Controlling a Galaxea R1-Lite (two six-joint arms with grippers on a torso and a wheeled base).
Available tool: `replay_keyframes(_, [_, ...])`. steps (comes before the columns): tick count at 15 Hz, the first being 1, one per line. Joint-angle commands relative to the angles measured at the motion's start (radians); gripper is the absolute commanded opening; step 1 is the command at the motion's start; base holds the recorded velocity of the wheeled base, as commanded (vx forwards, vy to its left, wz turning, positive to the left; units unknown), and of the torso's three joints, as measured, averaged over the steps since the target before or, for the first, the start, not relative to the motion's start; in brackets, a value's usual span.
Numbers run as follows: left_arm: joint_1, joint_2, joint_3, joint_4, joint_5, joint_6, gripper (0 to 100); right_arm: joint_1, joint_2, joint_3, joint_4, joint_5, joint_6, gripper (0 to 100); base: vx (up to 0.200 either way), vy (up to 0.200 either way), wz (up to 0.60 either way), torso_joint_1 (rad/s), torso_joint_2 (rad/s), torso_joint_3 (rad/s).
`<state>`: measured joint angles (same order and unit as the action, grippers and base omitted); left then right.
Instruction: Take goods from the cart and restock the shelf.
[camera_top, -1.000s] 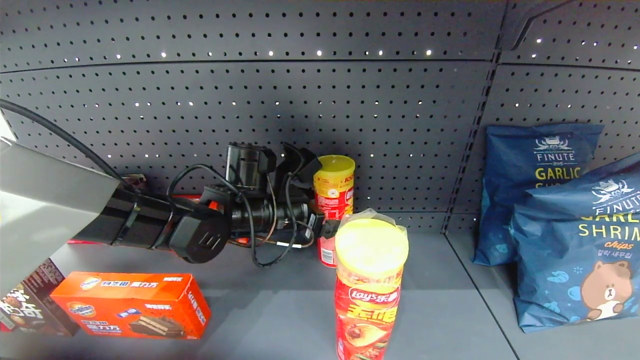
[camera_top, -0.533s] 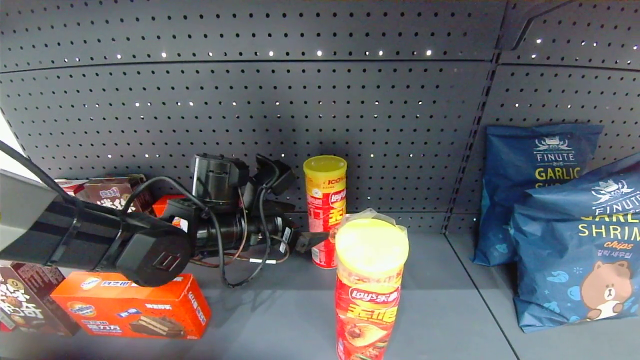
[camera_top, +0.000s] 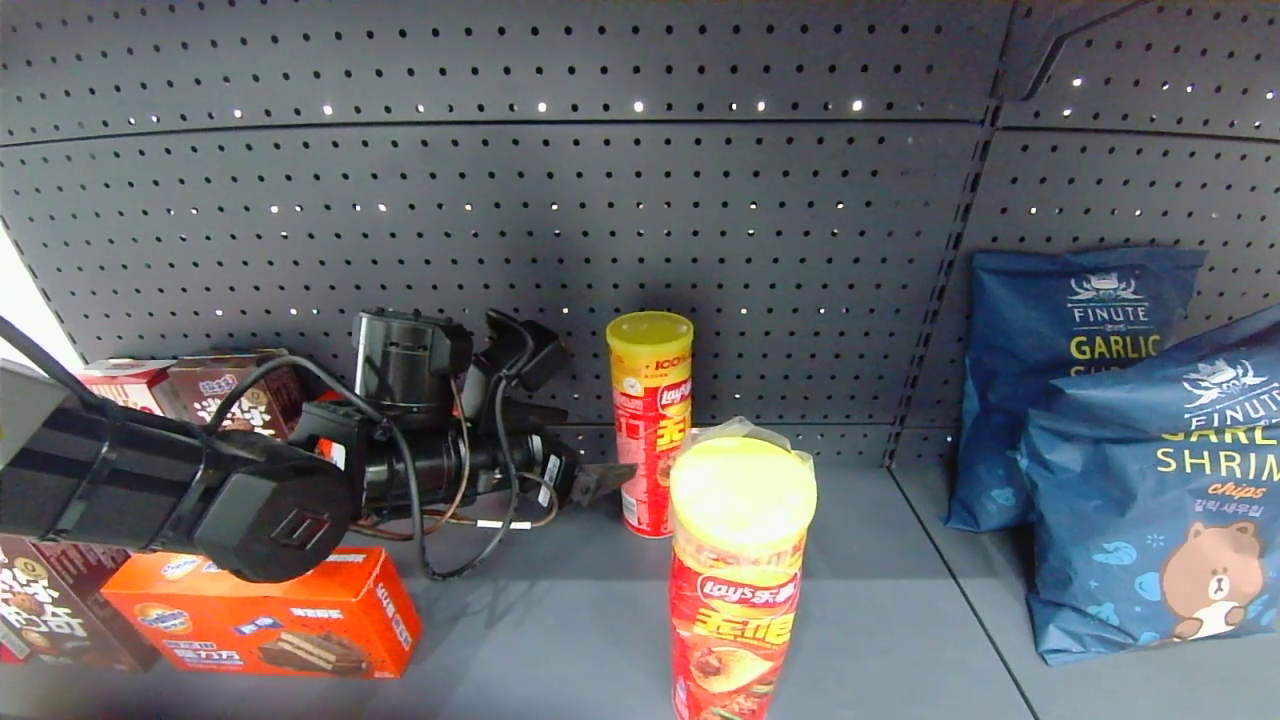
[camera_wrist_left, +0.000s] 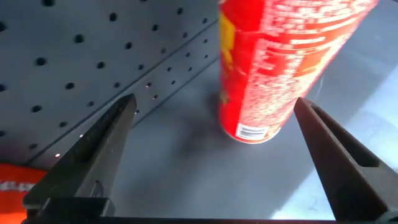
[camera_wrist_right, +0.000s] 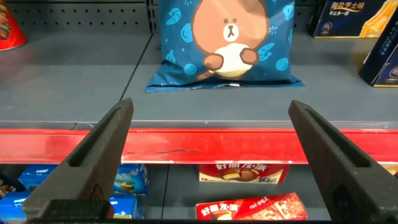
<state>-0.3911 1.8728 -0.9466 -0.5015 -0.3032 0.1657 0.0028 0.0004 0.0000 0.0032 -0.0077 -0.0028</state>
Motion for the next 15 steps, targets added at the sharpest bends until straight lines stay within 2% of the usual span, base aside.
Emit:
replay_keyframes(1, [0.008, -0.001, -0.006, 0.000, -0.001, 0.000, 100, 0.000, 0.000, 0.000, 0.000, 0.000, 0.000, 100, 0.000, 0.000, 0.00, 0.000, 0.00, 0.000])
replay_keyframes(6, [0.003, -0.001, -0.003, 0.000, -0.001, -0.002, 100, 0.000, 0.000, 0.000, 0.000, 0.000, 0.000, 100, 0.000, 0.000, 0.00, 0.000, 0.00, 0.000])
replay_keyframes(15, [0.052, -0.001, -0.021, -0.003, 0.021, -0.002, 100, 0.000, 0.000, 0.000, 0.000, 0.000, 0.000, 100, 0.000, 0.000, 0.00, 0.000, 0.00, 0.000])
